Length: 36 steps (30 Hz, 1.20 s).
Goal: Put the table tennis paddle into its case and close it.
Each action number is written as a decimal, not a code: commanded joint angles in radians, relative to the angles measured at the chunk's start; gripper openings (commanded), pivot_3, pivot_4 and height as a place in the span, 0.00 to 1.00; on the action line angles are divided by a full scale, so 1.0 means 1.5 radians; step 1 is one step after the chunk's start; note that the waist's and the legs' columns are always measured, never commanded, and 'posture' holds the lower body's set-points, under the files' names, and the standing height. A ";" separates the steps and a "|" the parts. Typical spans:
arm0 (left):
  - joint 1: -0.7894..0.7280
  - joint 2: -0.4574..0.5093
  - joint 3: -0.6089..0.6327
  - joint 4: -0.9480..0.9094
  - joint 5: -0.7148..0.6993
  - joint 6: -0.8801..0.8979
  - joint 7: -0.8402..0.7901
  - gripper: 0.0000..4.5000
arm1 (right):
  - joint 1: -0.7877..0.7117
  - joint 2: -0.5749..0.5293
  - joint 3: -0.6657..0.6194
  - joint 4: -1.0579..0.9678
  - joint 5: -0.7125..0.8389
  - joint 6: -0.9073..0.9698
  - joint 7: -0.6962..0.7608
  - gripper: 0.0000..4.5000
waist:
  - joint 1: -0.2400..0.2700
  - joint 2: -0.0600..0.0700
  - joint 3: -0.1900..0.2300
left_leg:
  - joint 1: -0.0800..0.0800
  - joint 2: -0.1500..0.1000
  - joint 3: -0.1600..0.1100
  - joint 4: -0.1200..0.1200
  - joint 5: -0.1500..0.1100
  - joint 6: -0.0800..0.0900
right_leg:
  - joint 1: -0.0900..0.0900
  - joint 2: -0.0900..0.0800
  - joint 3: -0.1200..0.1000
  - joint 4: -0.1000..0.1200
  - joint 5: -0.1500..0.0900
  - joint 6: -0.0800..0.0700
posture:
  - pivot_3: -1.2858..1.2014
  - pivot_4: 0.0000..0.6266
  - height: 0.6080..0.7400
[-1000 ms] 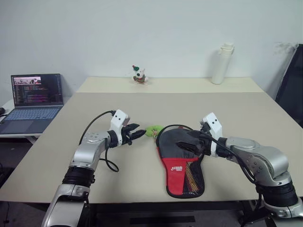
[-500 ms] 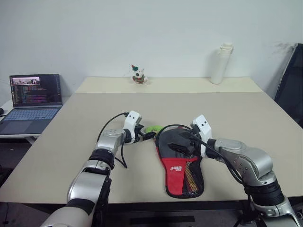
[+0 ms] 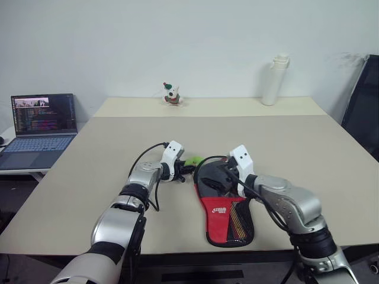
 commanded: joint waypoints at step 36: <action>-0.178 -0.101 -0.095 0.120 0.240 -0.189 0.310 0.00 | 0.151 0.068 0.052 -0.019 -0.129 0.026 -0.088 1.00 | 0.000 -0.003 -0.002 | 0.001 0.000 -0.001 0.000 0.000 0.000 | 0.002 0.000 0.000 -0.001 -0.001 0.002 | 0.52 0.24 1.00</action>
